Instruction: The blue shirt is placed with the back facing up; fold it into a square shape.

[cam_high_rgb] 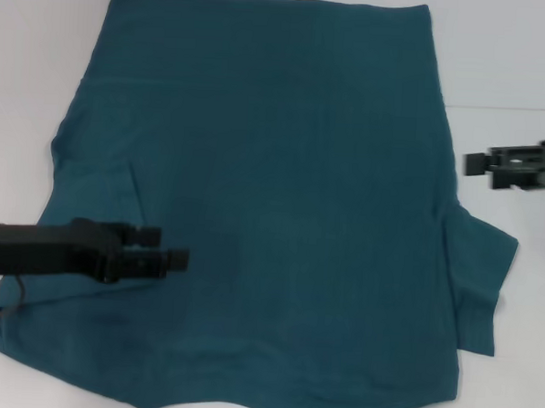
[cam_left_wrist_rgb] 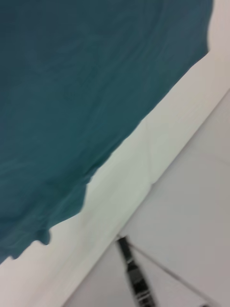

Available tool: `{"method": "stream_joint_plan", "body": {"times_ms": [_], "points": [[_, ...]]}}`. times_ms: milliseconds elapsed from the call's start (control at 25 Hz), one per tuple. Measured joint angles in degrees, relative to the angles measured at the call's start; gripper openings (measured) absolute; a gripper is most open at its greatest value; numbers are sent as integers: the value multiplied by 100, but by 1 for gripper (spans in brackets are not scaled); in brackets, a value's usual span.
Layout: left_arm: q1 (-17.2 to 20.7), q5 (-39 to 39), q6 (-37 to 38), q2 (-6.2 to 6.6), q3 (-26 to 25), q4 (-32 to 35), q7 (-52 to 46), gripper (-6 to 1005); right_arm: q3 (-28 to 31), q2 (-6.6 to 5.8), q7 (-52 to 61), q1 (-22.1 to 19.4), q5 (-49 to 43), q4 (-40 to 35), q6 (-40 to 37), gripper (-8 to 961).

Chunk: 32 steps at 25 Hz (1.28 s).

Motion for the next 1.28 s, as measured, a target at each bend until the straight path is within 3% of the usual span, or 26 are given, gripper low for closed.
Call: {"method": "stream_joint_plan", "body": {"times_ms": [240, 440, 720, 1080, 1280], "points": [[-64, -27, -288, -2, -42, -125, -40, 723, 16, -319, 731, -317, -293, 7, -283, 944], [-128, -31, -392, 11, -35, -187, -34, 724, 45, -351, 1191, -400, -863, -11, -379, 945], [-137, -31, -455, 12, -25, -192, -32, 724, 0, -258, 1243, -334, -1350, 0, -303, 945], [-133, 8, -602, -2, -10, -257, -35, 724, 32, 91, 1281, -370, -1447, 92, -118, 945], [-134, 6, -699, 21, -11, -358, -7, 724, 6, 161, 1299, -399, -1447, 154, -81, 944]]}}
